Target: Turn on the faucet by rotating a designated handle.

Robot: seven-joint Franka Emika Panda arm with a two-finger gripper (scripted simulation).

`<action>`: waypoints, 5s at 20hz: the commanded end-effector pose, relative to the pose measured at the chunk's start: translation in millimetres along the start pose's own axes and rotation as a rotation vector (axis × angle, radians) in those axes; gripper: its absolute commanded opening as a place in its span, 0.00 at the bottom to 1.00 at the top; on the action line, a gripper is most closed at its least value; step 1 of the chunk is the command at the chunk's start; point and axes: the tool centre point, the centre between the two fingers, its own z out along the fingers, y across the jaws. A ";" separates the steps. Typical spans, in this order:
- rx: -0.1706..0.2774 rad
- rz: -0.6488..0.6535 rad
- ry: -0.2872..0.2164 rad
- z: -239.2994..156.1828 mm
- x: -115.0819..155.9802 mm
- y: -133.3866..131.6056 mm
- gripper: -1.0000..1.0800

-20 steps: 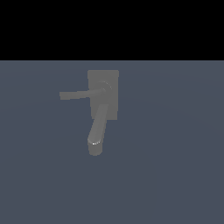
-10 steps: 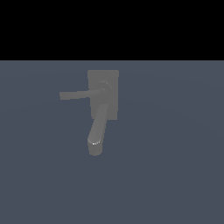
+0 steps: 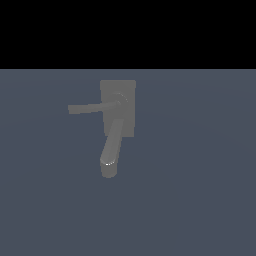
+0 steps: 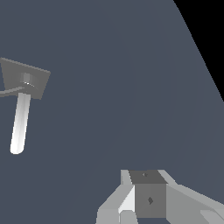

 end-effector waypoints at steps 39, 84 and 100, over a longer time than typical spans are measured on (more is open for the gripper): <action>-1.432 -0.598 0.712 -147.6 144.0 -216.0 0.00; -1.450 -2.013 0.730 246.5 101.9 -488.5 0.00; -1.460 -2.035 0.707 254.8 102.6 -473.6 0.00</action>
